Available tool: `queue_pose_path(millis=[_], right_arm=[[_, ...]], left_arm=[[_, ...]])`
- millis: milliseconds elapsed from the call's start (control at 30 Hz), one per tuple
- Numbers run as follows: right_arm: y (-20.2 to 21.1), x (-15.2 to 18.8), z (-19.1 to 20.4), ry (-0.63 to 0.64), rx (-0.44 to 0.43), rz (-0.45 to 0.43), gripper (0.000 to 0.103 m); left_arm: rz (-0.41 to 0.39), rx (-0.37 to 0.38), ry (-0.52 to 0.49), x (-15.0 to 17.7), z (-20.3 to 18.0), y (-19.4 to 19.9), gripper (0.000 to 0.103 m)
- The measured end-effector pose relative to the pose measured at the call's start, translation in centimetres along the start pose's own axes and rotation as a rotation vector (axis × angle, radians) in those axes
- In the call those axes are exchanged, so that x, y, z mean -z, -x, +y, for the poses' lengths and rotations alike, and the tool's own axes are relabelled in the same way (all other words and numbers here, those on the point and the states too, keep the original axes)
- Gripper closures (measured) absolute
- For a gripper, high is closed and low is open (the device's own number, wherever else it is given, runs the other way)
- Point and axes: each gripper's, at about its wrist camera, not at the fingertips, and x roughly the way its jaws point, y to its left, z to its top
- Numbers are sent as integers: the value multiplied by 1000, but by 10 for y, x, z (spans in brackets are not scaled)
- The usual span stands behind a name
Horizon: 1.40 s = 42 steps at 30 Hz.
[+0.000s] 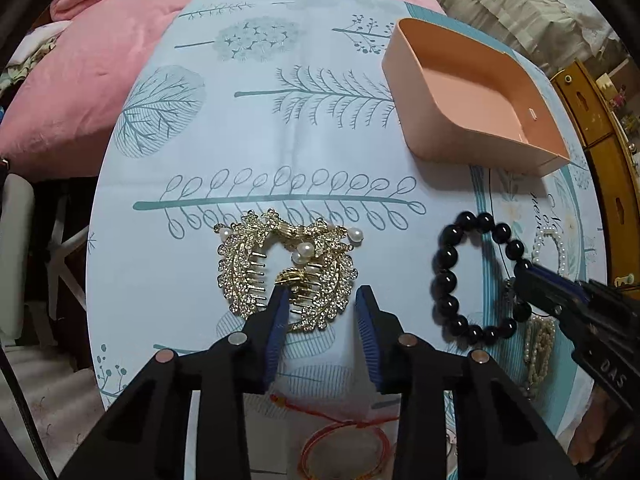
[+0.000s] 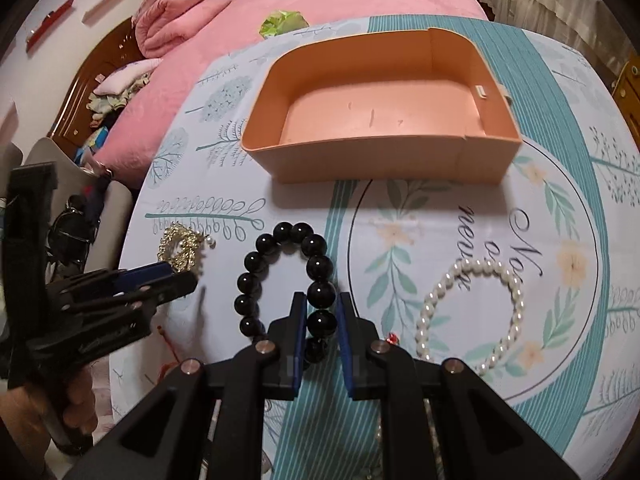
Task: Organize jewelry
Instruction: 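Grasp the gold brooch with the left tool while the right grasps the black bracelet, then carry the brooch in the left tool to the box while the right carries the bracelet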
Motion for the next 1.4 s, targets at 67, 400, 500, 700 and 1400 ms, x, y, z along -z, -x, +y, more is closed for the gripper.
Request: queue_pose_path(millis=[67,400,500,700,1400], right_arm=[[1,5,-3,-6,-12,0,88],[3,21,-10,8,-38,9,88],[5,22,-12,7,-43,8,88],[9,26,-17,8,-50,3,88],[46,26,-18,-11,-92,-54,88]], left_arm=[[-3,-2,0,-1,-1,-2,70],[9,-59,-44,-5,-22,-10,66],[23,-91,-62,-5,-29,-12,67],[50,-98,-89,-4,-51,-14,86],[-89,9,-50,-6,-51,79,87]])
